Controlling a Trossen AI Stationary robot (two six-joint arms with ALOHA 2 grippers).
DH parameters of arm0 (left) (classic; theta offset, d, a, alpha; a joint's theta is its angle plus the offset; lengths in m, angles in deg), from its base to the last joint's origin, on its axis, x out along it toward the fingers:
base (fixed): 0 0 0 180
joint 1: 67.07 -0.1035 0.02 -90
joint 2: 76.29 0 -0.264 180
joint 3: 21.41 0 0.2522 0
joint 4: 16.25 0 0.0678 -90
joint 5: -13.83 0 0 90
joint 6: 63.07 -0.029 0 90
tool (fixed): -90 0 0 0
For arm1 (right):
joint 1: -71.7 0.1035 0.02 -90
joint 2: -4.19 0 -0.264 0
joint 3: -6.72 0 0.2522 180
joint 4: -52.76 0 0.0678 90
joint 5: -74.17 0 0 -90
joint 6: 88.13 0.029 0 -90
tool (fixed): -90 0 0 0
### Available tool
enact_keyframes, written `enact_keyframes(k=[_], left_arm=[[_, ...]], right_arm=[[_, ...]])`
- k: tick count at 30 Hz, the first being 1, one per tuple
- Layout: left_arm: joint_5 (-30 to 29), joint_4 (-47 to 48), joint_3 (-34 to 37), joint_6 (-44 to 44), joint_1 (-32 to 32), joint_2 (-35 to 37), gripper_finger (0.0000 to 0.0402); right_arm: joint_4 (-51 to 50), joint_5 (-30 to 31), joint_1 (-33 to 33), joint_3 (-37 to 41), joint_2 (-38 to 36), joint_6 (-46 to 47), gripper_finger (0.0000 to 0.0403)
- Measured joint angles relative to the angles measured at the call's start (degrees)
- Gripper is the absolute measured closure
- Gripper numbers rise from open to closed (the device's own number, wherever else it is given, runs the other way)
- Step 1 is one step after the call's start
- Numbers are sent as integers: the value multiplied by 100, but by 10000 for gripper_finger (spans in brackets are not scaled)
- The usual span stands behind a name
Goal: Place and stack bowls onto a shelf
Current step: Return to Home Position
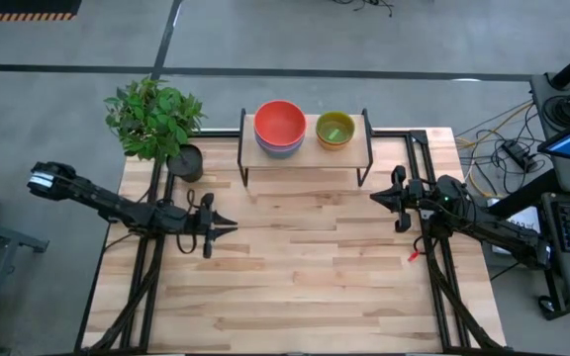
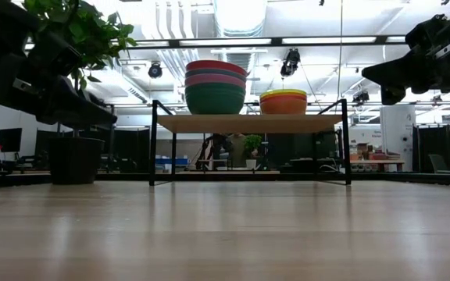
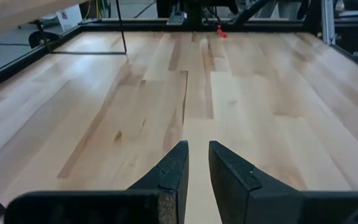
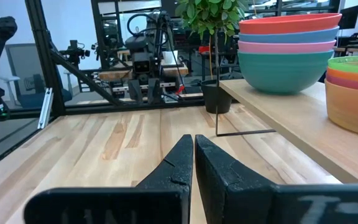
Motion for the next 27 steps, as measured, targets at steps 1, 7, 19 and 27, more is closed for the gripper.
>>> enact_keyframes(k=[1, 7, 19, 27], left_arm=[[0, -1, 0, 0, 0, -39, 355], [0, 0, 0, 0, 0, -230, 355], [0, -1, 0, 0, 0, -633, 355], [0, 2, -2, 0, -1, -943, 355]], right_arm=[[0, 0, 0, 0, 0, 0, 394], [0, 0, 0, 0, 0, 4, 394], [0, 2, 0, 0, 0, 1, 394], [0, 0, 0, 0, 0, 4, 394]])
